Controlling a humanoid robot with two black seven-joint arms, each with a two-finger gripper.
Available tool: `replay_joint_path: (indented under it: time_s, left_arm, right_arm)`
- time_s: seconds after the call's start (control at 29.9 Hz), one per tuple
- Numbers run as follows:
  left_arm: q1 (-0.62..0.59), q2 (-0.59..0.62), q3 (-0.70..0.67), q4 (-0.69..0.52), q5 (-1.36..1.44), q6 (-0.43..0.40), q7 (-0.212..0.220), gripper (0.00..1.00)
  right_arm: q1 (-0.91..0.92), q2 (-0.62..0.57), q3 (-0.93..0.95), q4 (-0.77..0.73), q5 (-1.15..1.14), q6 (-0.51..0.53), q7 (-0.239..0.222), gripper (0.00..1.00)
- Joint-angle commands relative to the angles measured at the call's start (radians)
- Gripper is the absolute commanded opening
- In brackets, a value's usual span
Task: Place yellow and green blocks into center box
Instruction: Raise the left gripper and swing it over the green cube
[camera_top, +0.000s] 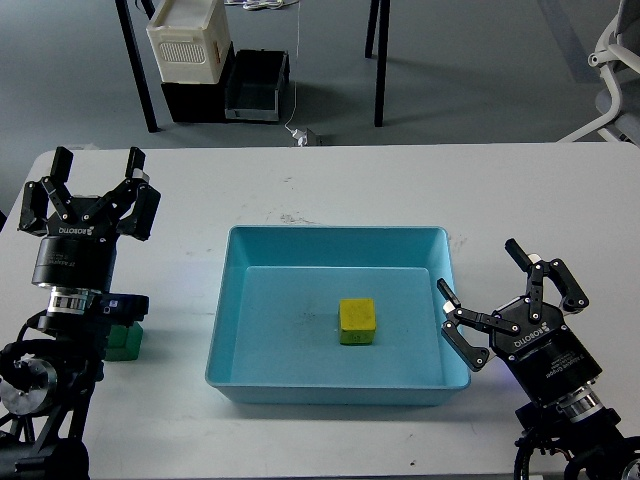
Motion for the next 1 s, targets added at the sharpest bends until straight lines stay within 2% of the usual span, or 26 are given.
replay_joint_path:
  time_s: [0.0,0.07,0.17,0.33,0.47,0.6,0.74,0.97]
  left_arm:
    - [-0.075,0.019,-0.001,-0.004,-0.007,0.0,0.005,1.0]
    - [-0.091,0.07,-0.001,-0.008,-0.005,0.0,0.006,1.0]
    - [-0.1,0.214,0.012,-0.008,0.001,0.0,0.013,1.0]
    - [-0.115,0.485,0.137,-0.028,0.007,0.0,0.016,1.0]
    - [-0.212,0.674,0.249,-0.022,0.012,0.0,0.017,1.0]
    - [-0.401,0.849,0.43,-0.011,0.107,0.0,0.016,1.0]
    - [-0.657,0.97,0.713,-0.019,0.261,0.0,0.016,1.0]
    - [-1.174,0.967,1.293,-0.022,0.455,0.0,0.019,1.0]
  right_arm:
    - [-0.001,0.0,0.0,0.001,0.012,0.0,0.0,1.0]
    - [-0.001,0.0,0.0,0.003,0.012,-0.002,0.0,1.0]
    - [0.001,0.0,0.009,0.024,0.012,-0.003,0.0,1.0]
    - [-0.001,0.0,0.036,0.064,0.015,-0.029,0.0,1.0]
    - [-0.002,0.0,0.042,0.064,0.015,-0.036,0.002,1.0]
    - [-0.005,0.0,0.043,0.064,0.018,-0.034,0.011,1.0]
    - [0.002,0.0,0.045,0.064,0.018,-0.034,0.013,1.0]
    - [0.002,0.0,0.077,0.064,0.052,-0.031,0.028,1.0]
